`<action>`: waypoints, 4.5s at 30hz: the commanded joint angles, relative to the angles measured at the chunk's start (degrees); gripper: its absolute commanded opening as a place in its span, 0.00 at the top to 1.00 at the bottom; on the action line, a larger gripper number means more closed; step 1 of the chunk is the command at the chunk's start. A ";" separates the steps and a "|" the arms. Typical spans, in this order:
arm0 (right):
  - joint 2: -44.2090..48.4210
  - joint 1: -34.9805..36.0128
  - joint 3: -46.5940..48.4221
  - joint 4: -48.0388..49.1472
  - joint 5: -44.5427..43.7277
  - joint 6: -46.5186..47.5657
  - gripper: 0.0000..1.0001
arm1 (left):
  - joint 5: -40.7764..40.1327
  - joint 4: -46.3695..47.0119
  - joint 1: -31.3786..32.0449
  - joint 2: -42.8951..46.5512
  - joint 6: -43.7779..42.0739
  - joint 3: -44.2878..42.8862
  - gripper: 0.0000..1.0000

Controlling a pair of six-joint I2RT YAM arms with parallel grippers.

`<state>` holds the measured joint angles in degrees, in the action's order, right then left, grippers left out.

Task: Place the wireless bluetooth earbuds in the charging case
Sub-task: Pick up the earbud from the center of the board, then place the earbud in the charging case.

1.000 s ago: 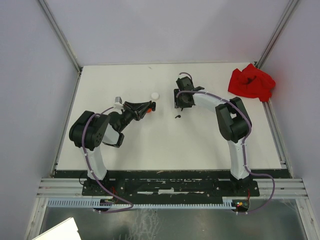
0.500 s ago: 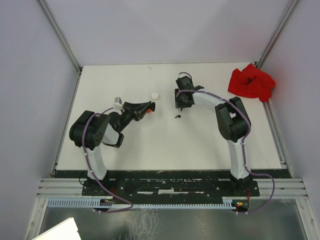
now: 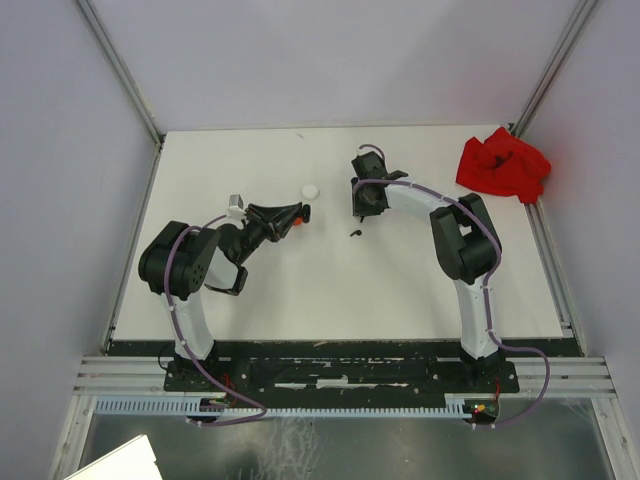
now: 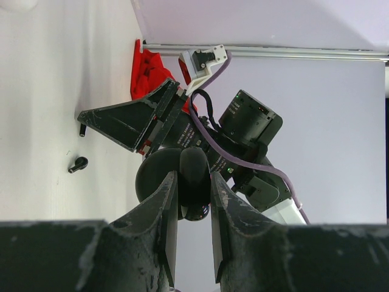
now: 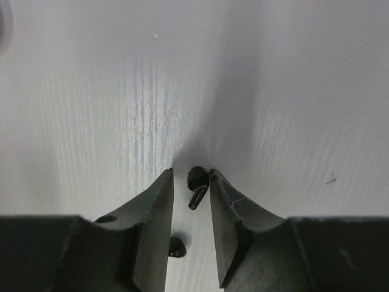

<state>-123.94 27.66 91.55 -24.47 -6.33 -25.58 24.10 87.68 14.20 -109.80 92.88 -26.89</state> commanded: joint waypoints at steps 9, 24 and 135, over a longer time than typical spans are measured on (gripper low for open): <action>-2.27 -0.06 3.00 -1.36 -0.09 -0.96 0.73 | 0.69 11.45 -0.31 -0.08 2.28 0.18 0.97; 2.50 -0.14 -1.92 6.56 -0.60 1.51 0.96 | 0.77 11.38 -0.40 0.02 2.30 0.31 0.97; 20.11 11.01 -54.90 107.22 25.31 31.07 0.62 | 5.78 11.40 3.54 -2.07 10.92 -5.71 0.97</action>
<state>-106.41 38.59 36.73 81.78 19.22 7.73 30.11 87.57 17.50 -111.94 102.13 -31.24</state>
